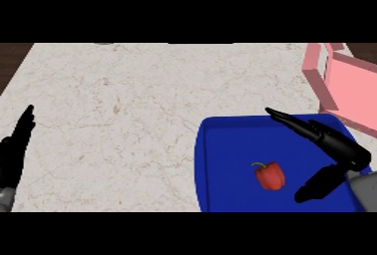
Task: Pick the bell pepper from the tray and place it in the cardboard box
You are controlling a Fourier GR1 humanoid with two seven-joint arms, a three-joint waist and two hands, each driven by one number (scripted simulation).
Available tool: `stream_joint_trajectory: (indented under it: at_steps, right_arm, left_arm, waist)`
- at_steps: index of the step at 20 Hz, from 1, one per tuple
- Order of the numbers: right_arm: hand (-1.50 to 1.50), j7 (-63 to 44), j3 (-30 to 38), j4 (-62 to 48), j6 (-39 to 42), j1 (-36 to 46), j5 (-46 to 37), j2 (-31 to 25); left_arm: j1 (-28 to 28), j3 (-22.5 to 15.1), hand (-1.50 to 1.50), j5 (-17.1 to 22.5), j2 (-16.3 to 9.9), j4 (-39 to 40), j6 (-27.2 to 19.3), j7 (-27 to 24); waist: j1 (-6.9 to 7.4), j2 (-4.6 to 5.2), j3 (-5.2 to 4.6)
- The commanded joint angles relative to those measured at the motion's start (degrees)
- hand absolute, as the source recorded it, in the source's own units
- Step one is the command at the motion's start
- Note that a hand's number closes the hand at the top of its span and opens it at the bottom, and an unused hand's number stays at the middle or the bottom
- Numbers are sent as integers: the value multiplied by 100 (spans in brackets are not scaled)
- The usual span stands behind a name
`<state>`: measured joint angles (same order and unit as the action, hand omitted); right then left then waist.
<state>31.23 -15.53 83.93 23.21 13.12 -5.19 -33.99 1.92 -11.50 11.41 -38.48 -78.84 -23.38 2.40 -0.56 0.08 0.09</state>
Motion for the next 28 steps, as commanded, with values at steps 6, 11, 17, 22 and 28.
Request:
stream_joint_trajectory:
  at_steps: [6,11,17,22,28]
  right_arm:
    - [-150,3118,178,-1563,23,308,-753,-807]
    - [-150,2666,-376,-1403,-1012,602,-2085,-1215]
    - [-150,1673,-931,-1005,-572,1272,-2920,-1372]
    - [-150,604,-1505,-492,-358,1267,-3781,-1042]
    - [-150,432,-1432,-569,214,1474,-4301,-733]
  left_arm:
    - [345,25,0,-217,125,404,186,-244]
    - [289,60,0,-194,92,333,312,-159]
    - [476,103,0,-414,111,292,215,95]
    - [343,43,0,-583,319,277,134,74]
    - [481,427,0,-580,334,576,572,-85]
  waist:
    - [142,30,3]
    - [185,14,-5]
    - [159,-8,-11]
    - [114,-21,-12]
    - [95,-4,-10]
